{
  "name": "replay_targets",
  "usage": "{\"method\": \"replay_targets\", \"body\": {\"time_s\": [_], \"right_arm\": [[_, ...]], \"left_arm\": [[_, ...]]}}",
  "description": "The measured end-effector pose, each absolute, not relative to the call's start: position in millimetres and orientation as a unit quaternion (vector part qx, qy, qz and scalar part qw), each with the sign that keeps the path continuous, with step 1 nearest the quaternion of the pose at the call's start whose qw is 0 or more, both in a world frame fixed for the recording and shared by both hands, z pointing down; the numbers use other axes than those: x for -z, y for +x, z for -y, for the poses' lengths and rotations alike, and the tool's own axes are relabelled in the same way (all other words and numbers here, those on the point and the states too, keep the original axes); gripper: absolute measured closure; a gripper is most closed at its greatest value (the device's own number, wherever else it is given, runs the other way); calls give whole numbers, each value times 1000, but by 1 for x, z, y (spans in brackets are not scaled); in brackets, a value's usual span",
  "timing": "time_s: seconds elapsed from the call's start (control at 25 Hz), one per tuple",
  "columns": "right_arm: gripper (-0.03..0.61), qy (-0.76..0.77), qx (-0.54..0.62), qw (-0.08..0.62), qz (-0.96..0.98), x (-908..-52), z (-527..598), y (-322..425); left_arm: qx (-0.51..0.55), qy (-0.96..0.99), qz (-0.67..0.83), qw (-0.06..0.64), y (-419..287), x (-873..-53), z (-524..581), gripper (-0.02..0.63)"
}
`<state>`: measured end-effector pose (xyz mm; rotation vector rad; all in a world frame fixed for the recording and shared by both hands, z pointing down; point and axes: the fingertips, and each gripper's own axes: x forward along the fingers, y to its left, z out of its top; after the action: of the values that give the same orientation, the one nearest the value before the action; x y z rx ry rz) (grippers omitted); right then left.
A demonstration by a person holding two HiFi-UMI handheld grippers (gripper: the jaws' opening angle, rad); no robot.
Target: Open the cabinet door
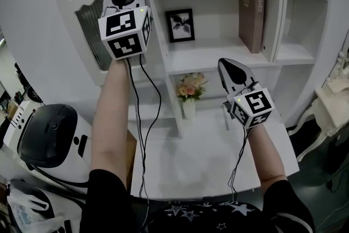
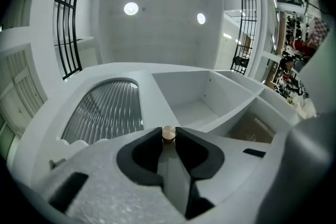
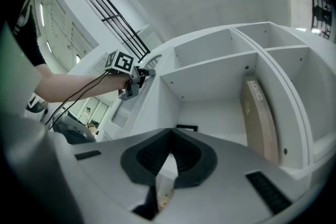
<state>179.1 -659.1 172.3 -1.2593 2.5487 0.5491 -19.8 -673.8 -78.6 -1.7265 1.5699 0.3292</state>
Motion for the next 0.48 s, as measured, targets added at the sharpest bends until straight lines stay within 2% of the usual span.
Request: {"method": "replay_targets", "body": {"time_s": [0.48], "right_arm": [[572,-440,-199,117,-868,-164,629,169]], "left_arm": [[-111,-711,-583,377,-21,76,638,532]]}}
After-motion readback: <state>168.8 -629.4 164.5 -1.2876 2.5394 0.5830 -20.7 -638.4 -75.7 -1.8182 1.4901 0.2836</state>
